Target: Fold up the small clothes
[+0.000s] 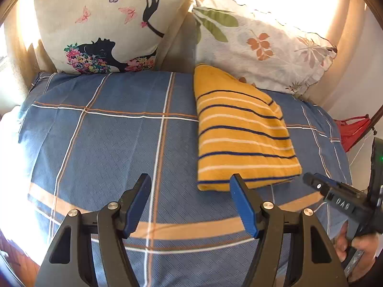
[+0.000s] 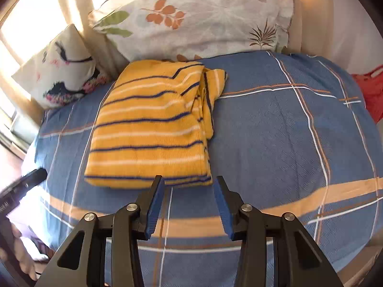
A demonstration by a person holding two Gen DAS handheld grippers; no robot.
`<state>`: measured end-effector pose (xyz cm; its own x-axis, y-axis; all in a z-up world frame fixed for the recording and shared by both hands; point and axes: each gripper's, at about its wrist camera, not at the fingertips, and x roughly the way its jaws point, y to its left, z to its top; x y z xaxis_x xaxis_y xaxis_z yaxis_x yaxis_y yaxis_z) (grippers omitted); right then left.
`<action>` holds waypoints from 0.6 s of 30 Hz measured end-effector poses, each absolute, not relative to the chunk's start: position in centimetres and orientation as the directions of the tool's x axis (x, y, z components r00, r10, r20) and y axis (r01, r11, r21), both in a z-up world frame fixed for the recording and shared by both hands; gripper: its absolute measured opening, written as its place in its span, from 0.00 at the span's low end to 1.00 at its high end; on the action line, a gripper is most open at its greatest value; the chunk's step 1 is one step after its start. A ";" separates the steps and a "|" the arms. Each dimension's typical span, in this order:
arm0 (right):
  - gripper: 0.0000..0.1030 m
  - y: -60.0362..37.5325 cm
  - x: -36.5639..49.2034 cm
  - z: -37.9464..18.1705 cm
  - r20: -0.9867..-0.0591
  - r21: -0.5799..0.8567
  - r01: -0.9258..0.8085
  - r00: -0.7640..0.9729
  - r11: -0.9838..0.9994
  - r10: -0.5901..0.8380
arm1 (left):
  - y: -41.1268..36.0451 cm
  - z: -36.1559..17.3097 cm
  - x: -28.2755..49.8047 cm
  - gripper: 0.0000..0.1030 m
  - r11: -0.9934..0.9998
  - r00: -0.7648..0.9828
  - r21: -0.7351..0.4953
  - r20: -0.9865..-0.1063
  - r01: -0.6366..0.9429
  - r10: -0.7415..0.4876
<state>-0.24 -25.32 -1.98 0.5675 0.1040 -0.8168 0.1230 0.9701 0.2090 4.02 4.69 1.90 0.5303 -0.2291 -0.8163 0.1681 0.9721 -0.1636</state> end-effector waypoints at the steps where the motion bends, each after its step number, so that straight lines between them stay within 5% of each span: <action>1: 0.47 -25.1 -0.7 -2.0 -0.817 0.203 0.117 0.567 0.972 0.103 | 4.3 2.2 3.4 0.67 0.973 0.535 -0.154 -0.815 0.170 -0.223; 18: 0.53 -23.5 -5.9 -2.2 -0.796 0.137 0.070 0.602 0.988 0.068 | 1.4 6.9 -2.2 0.76 0.990 0.709 0.041 -0.702 0.137 -0.069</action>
<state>-5.86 -23.53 -2.18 0.6017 0.0675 -0.7959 0.0700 0.9881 0.1368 -2.16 1.42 6.88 0.7087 -0.0694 -0.7021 0.1371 0.9897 0.0406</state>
